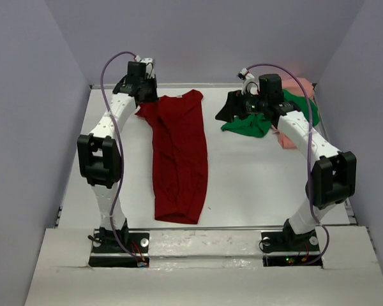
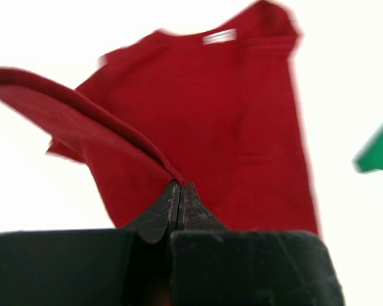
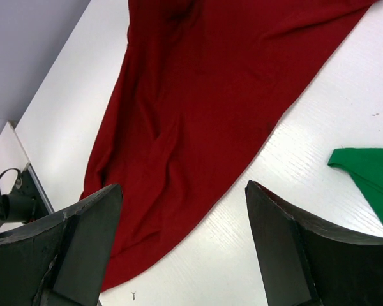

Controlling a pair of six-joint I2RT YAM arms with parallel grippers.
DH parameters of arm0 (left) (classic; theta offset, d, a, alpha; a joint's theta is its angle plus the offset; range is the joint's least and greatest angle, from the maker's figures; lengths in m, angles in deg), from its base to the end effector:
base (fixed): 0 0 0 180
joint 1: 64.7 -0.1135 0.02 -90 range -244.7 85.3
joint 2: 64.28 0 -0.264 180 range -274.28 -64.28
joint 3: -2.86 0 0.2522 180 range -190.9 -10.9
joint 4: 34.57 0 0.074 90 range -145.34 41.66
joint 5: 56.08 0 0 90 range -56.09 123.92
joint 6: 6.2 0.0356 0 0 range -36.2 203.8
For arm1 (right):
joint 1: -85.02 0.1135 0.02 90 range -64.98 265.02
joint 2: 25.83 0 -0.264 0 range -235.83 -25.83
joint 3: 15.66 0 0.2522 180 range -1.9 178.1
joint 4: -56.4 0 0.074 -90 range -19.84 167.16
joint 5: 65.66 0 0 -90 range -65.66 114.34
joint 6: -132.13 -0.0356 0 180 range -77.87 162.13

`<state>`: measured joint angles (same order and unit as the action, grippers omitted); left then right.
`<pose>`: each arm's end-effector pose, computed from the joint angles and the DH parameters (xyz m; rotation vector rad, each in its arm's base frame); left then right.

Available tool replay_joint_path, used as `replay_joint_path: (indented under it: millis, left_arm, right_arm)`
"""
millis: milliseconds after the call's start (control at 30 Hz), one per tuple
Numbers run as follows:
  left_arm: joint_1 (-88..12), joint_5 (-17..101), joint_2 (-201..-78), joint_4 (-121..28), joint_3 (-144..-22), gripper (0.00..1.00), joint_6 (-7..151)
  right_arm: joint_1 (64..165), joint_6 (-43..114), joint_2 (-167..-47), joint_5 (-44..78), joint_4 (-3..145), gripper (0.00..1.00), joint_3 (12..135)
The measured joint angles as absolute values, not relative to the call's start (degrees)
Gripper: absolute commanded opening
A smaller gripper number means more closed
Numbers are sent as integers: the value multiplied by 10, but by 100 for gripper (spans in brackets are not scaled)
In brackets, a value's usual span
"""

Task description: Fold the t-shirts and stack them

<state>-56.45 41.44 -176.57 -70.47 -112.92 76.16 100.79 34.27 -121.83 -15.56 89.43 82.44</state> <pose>0.4587 -0.0712 0.3145 0.0889 2.1443 -0.3025 0.3658 0.1270 0.3332 -0.5691 2.0415 0.9784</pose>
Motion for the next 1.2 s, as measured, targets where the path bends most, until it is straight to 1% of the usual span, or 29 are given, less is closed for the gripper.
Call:
replay_joint_path:
  millis: [233,367,400,433,467,533,567,767,900,1000,1033,1200]
  left_arm:
    - [-445,430,-1799,-742,-1284,0,770]
    - [-397,435,-1832,-749,-1320,1,776]
    - [-384,436,-1846,-752,-1325,7,778]
    - [-374,436,-1857,-753,-1326,44,780]
    - [-366,436,-1868,-756,-1326,66,781]
    - [-350,444,-1897,-761,-1325,94,786]
    - [-343,445,-1915,-763,-1323,99,786]
    - [-318,425,-1978,-778,-1272,99,786]
    - [-319,398,-1975,-790,-1239,99,789]
    - [-333,390,-1925,-784,-1181,99,793]
    - [-341,388,-1899,-784,-1143,99,798]
    - [-413,390,-1720,-790,-1070,99,810]
  right_arm:
    - [1004,343,-1218,-155,894,83,824]
    - [1004,343,-1218,-155,894,83,824]
    - [1004,343,-1218,-155,894,83,824]
    - [1003,343,-1218,-155,894,83,824]
    - [1003,342,-1218,-156,894,83,824]
    - [1000,342,-1218,-157,894,83,824]
    - [999,342,-1218,-158,894,83,824]
    - [991,342,-1208,-162,894,84,824]
    - [986,341,-1201,-173,894,84,824]
    - [985,339,-1204,-186,900,84,824]
    - [985,336,-1207,-191,900,84,825]
    - [984,333,-1253,-211,917,84,841]
